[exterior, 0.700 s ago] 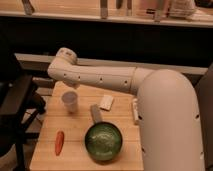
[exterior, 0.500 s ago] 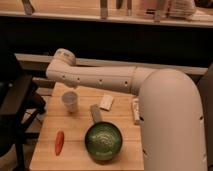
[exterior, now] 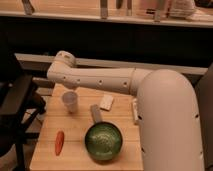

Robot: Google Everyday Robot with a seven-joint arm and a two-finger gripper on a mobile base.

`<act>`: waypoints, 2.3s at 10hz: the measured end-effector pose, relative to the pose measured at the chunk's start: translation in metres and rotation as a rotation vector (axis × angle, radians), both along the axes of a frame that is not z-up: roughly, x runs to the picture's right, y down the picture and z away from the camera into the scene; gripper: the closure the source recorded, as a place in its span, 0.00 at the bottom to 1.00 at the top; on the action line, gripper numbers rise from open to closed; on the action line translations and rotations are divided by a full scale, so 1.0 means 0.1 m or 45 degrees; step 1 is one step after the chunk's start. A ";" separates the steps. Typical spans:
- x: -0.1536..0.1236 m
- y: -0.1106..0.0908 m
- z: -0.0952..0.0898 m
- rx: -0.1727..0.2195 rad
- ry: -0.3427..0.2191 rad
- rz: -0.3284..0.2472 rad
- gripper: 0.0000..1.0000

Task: Place the eraser in the ceramic cup

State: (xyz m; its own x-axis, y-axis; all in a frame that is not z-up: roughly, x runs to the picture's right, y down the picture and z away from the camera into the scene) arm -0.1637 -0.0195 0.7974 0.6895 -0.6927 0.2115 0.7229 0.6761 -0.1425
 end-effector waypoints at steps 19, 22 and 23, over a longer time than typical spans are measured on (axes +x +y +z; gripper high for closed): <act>0.03 0.15 -0.03 -0.047 -0.035 0.057 0.77; -0.01 0.17 -0.01 -0.060 -0.042 0.048 0.77; 0.01 0.17 -0.01 -0.061 -0.041 0.048 0.77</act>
